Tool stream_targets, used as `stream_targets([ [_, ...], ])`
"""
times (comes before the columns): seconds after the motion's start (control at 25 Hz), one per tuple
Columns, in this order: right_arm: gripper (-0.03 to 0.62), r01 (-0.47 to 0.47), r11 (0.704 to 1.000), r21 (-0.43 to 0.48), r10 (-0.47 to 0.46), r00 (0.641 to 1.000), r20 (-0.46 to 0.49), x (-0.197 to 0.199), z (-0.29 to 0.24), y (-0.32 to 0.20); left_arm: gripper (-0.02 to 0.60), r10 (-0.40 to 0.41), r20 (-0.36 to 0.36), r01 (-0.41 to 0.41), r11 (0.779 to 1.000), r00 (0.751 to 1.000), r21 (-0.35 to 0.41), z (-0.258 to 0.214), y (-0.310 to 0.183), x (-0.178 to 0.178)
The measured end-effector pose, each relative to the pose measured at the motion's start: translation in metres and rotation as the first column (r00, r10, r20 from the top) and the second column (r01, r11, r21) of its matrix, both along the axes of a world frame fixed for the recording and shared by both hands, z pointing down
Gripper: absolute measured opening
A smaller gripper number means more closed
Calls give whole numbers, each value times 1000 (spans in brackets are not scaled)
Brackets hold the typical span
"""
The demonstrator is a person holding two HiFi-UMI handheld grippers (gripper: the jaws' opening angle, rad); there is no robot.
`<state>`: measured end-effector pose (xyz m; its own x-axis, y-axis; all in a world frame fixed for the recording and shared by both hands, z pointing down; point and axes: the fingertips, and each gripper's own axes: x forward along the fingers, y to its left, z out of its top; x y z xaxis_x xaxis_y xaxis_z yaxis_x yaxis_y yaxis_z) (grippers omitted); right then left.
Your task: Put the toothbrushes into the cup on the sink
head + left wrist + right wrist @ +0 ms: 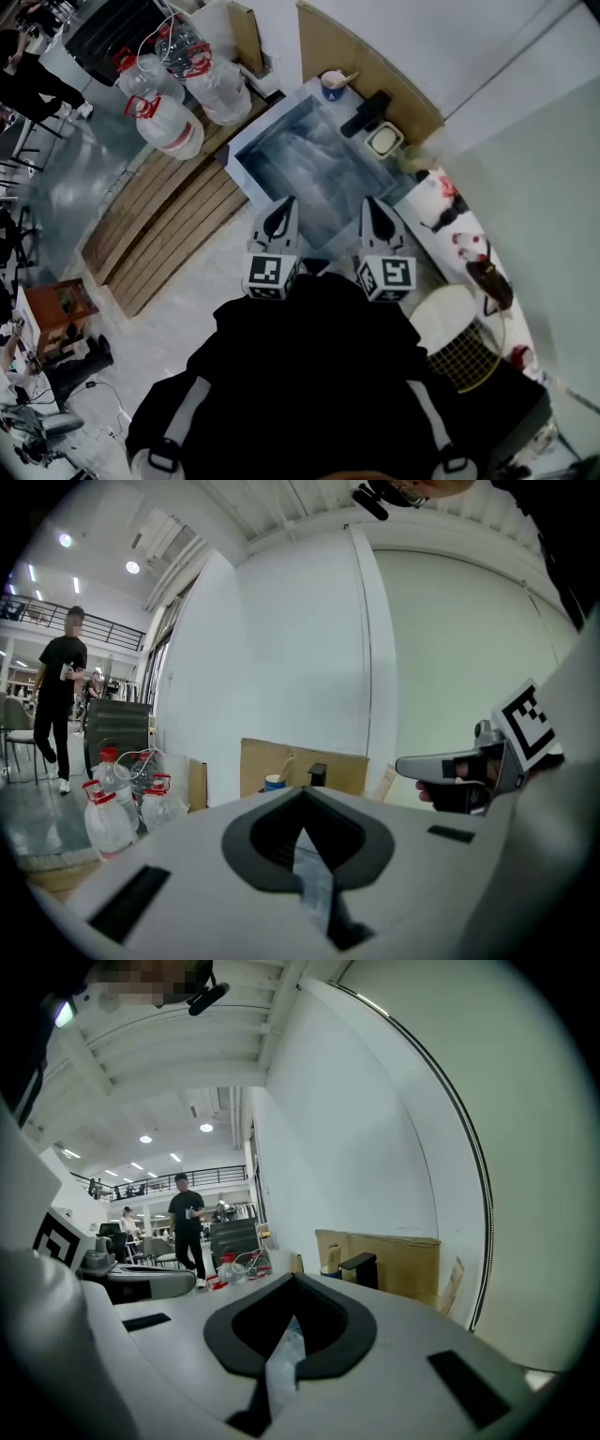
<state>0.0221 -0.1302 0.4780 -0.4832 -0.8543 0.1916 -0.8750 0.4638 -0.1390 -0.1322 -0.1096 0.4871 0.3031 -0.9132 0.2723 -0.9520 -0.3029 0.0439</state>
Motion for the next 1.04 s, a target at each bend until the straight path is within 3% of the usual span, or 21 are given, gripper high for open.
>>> stream_targets([
  [0.28, 3, -13, 999, -43, 12, 1000, -3, -1, 1, 2, 2, -13, -7, 13, 1000, 1000, -2, 3, 3, -6],
  [1.04, 3, -31, 999, -32, 31, 1000, 1, 9, 6, -10, 3, -55, -51, 54, 998, 997, -33, 10, -5, -19],
])
